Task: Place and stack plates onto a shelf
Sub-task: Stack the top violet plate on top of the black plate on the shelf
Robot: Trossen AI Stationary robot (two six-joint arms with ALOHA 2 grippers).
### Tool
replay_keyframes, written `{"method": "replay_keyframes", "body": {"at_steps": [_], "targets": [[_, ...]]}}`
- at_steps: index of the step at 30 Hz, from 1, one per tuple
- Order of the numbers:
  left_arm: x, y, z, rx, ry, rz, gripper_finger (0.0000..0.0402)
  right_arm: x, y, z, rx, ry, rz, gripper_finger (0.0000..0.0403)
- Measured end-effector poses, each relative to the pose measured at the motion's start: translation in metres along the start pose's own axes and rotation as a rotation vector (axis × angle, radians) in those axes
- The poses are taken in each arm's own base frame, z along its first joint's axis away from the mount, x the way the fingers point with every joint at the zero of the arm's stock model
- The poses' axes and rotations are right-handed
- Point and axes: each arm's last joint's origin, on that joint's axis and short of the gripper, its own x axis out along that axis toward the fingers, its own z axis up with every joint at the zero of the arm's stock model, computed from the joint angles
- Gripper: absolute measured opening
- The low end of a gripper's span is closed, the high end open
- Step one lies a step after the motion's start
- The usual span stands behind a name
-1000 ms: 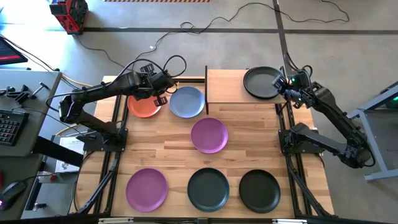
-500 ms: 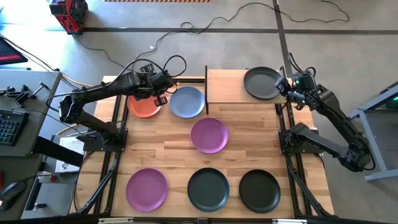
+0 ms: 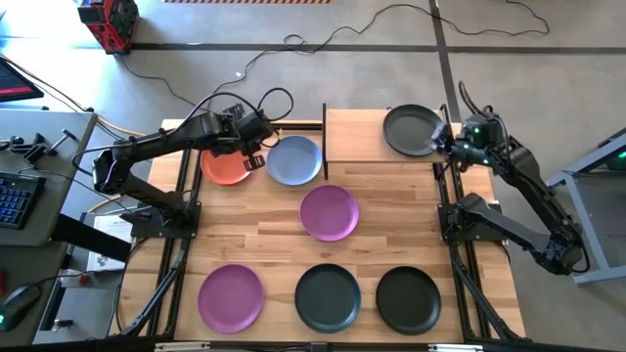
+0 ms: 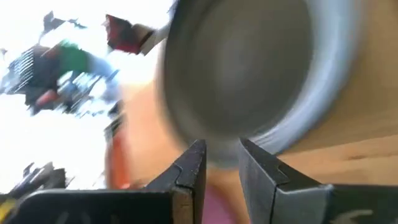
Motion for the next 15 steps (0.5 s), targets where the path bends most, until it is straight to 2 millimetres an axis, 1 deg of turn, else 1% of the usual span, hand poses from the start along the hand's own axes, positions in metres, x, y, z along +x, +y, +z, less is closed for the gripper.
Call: {"method": "replay_keyframes", "body": {"at_steps": [4,10,15], "targets": [[0.0,-0.004,0.0,-0.027,-0.016,-0.128,0.0115,0.0,0.014,-0.004,-0.075,0.103,0.169,0.0071],[-0.001,-0.008,0.001,-0.026,-0.033,-0.265,0.0115,-0.002,0.036,-0.018,-0.154,0.183,0.36,0.0071],[-0.002,-0.011,0.001,-0.005,-0.053,-0.374,0.0115,0.001,0.051,-0.034,-0.182,0.192,0.423,0.0071]]}}
